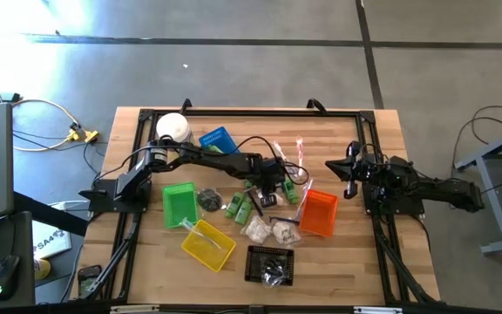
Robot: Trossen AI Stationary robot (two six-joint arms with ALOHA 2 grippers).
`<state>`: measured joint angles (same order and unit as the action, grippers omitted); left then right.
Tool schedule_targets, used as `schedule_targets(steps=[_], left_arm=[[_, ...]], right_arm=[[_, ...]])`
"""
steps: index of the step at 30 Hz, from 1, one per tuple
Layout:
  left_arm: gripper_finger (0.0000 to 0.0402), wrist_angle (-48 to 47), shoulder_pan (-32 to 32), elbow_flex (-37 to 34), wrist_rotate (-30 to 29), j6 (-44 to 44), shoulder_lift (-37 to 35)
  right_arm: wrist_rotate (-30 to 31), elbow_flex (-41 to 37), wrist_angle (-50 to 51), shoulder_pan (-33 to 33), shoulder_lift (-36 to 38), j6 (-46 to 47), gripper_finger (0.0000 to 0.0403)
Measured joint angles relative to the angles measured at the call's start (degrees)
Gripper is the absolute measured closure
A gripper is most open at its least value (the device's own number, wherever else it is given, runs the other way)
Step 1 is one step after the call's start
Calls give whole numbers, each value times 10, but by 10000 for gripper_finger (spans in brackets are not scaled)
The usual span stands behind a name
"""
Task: Pick & Place Travel size toiletries
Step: Put the blue razor into the green bin
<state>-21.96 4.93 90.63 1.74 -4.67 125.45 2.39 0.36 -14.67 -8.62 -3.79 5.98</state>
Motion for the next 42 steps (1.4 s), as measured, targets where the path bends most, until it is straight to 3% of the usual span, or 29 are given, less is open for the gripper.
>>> schedule_targets(steps=[6,12,32,42], left_arm=[[353,1,0,-1,0,4,-3],[375,15,-3,-2,4,5,-19],[356,-1,-17,-2,-38,14,-39],[375,-62,-36,-1,-101,69,-135]], right_arm=[[0,0,8,0,0,0,399],[1,0,8,0,0,-1,399],[2,0,11,0,0,-1,399],[-11,0,11,0,0,0,399]])
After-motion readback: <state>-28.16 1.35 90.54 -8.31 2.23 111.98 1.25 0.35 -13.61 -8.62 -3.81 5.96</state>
